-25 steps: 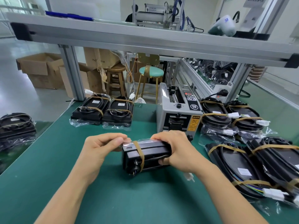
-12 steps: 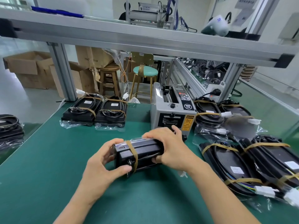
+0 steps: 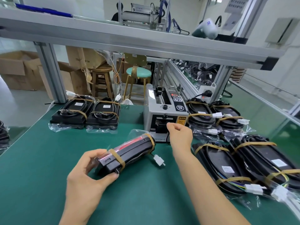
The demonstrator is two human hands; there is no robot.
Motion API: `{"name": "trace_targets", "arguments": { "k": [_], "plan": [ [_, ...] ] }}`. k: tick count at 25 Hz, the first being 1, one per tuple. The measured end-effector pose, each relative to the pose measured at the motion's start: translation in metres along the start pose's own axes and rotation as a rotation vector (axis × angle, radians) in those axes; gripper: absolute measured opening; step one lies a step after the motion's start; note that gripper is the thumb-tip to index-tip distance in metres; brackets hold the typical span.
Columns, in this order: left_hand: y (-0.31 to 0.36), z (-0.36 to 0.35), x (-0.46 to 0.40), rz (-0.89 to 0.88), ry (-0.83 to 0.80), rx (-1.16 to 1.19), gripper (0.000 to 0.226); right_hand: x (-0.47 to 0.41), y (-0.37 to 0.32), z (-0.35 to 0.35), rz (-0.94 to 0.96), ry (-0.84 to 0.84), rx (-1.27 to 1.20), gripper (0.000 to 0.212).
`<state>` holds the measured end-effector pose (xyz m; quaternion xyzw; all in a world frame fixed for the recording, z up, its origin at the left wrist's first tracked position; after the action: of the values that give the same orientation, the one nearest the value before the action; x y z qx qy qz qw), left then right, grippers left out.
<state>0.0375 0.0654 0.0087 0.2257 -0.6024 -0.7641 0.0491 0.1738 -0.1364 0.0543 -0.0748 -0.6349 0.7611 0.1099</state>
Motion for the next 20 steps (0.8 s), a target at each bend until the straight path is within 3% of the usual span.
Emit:
{"name": "trace_targets", "arguments": {
  "k": [13,15,20],
  "plan": [
    [0.013,-0.009,0.008,0.013,0.004,-0.032,0.067,-0.011,-0.012,-0.019,-0.283,0.098,-0.342,0.006],
    [0.017,-0.011,0.009,0.021,0.021,-0.019,0.067,0.009,-0.02,-0.011,-0.284,-0.02,-0.379,0.005],
    [0.022,-0.019,0.013,0.009,0.044,-0.029,0.06,0.097,-0.025,-0.005,0.047,-0.645,-0.218,0.007]
  ]
}}
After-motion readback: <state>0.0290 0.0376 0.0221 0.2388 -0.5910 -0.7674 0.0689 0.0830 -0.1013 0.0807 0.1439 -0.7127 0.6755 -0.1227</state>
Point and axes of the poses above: each hand's wrist, its own x-axis away from the middle knuckle, its own z-axis out of the back of the hand, y = z × x, the point moved 1 cm from there along -x, towards the middle knuckle, and after that the axes turned 8 degrees about -y, right-handed, at the moved point
